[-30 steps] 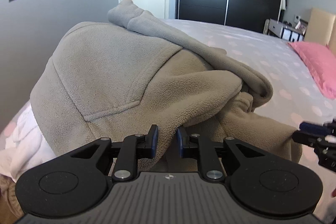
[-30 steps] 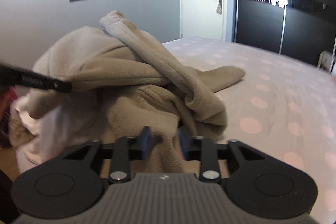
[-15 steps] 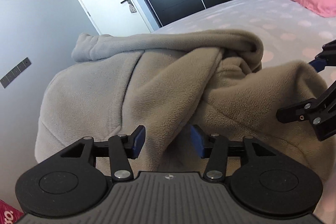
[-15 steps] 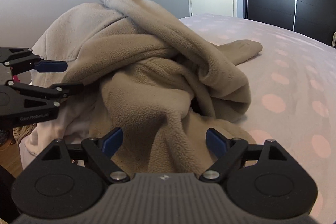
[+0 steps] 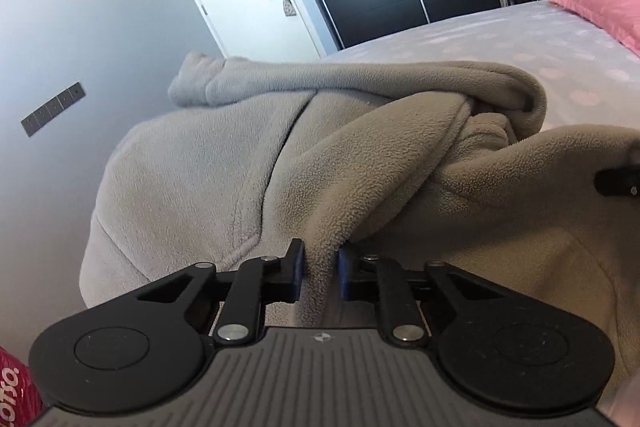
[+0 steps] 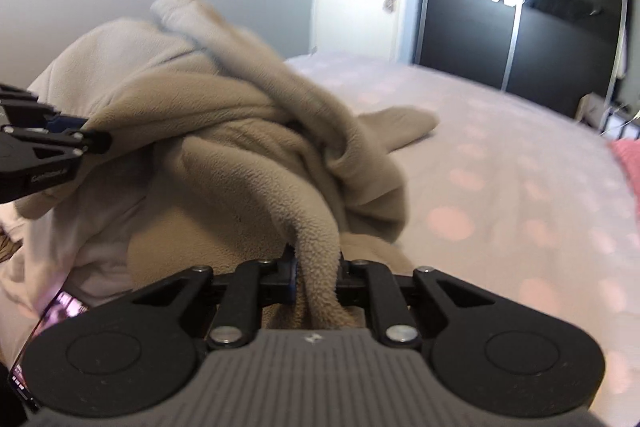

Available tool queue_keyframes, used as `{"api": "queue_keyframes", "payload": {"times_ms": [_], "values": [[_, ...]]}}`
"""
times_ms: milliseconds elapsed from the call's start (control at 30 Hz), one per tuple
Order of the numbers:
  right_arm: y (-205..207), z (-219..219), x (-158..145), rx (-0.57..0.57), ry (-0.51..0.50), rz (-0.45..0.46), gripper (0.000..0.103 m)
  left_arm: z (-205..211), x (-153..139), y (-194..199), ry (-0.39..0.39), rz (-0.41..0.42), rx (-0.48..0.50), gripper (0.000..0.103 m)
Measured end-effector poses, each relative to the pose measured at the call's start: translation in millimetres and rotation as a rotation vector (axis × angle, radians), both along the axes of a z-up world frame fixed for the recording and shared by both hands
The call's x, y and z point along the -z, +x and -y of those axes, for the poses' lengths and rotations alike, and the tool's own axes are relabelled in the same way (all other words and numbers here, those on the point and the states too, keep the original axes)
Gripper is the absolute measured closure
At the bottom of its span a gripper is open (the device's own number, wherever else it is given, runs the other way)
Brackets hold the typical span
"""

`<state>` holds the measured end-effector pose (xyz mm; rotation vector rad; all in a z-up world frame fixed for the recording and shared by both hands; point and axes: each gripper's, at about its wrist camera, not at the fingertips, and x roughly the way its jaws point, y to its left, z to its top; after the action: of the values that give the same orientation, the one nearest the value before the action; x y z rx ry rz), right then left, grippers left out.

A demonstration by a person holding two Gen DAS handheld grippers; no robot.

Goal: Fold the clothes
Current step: 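Grasp the hoodie fabric with the right gripper while the left gripper grasps another edge, then lift the hoodie with both grippers and spread it flat across the bed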

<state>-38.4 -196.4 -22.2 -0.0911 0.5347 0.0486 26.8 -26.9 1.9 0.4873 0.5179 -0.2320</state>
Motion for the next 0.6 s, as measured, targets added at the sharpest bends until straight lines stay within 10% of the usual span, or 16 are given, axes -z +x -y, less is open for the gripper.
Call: {"api": "queue_keyframes", "payload": {"times_ms": [333,600], "values": [[-68,59,-93,0.218,-0.08,0.212,0.089,-7,-91,-27,-0.199,-0.001,0.11,0.092],[-136,142,-128,0.626,-0.173,0.3,0.089,4,-120,-41,-0.365,-0.149,0.329,0.092]]}}
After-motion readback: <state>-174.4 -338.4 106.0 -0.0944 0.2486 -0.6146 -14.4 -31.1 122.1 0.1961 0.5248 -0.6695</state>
